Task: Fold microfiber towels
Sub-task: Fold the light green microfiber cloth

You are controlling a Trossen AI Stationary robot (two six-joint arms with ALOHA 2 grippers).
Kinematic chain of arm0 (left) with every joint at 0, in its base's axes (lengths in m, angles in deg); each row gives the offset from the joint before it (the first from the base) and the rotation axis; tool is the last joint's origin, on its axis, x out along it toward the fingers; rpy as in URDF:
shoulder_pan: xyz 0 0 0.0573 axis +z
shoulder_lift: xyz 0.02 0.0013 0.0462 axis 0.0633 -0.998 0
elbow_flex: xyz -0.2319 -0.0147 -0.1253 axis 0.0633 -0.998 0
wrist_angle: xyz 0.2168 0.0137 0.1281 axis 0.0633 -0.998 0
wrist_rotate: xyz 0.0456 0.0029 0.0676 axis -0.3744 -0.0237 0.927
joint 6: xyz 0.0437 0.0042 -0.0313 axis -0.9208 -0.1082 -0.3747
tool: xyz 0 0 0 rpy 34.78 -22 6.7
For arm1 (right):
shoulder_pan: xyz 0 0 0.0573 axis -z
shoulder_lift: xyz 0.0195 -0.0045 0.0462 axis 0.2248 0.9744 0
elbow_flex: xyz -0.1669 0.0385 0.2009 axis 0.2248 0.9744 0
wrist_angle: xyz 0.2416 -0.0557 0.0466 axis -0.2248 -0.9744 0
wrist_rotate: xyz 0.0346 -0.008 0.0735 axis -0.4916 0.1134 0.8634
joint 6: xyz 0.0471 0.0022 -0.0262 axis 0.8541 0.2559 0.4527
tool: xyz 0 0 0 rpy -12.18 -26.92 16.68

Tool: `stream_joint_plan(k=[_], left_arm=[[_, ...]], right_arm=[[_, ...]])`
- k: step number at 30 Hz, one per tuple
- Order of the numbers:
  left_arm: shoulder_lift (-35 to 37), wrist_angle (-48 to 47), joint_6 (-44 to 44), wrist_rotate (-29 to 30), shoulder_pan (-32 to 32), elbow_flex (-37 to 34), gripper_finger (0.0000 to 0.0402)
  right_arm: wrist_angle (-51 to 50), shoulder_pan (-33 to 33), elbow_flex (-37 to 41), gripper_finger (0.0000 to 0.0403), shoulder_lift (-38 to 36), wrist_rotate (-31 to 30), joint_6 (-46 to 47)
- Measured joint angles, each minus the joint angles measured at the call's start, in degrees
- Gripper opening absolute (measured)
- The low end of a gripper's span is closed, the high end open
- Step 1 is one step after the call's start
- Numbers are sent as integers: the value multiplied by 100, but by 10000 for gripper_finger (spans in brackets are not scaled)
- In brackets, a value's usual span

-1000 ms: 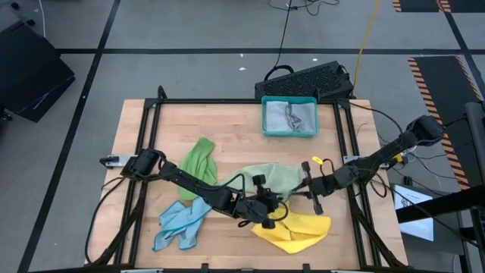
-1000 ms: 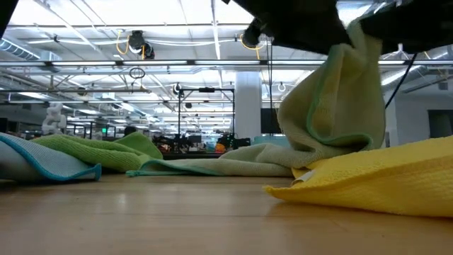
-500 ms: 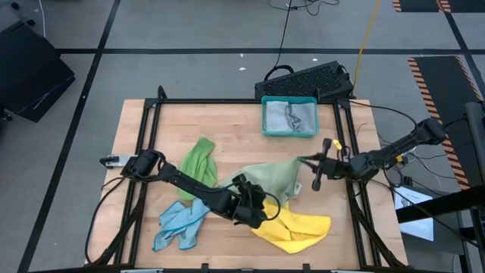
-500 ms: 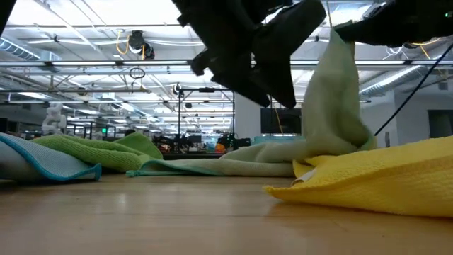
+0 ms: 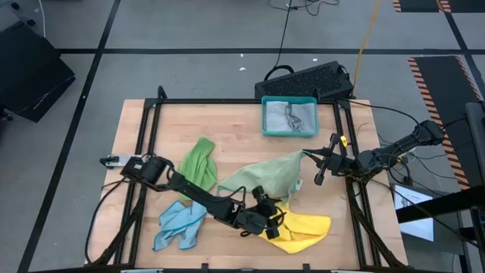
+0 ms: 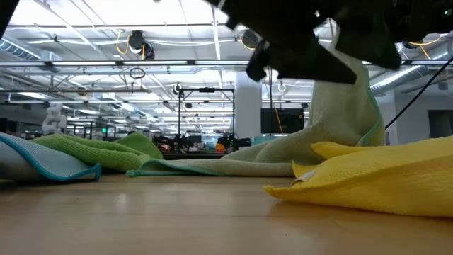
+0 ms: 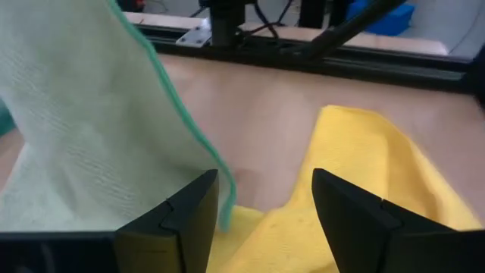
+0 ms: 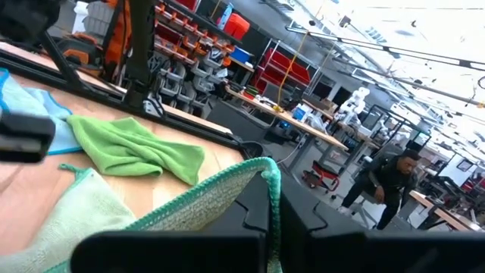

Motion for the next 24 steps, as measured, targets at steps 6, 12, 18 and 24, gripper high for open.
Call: stream_joint_plan(k=[6, 12, 18, 24], left_arm=[[-300, 102, -46, 324, 17, 0, 216], [-679, 681, -462, 200, 38, -2, 216], [-707, 604, -555, 182, 294, 2, 189], [-707, 674, -1015, -652, 572, 2, 40]], right_arm=[[11, 0, 0, 0, 0, 4, 10], [5, 0, 0, 0, 0, 2, 125], [-119, 0, 0, 0, 0, 1, 382], [-242, 0, 0, 0, 0, 0, 685]])
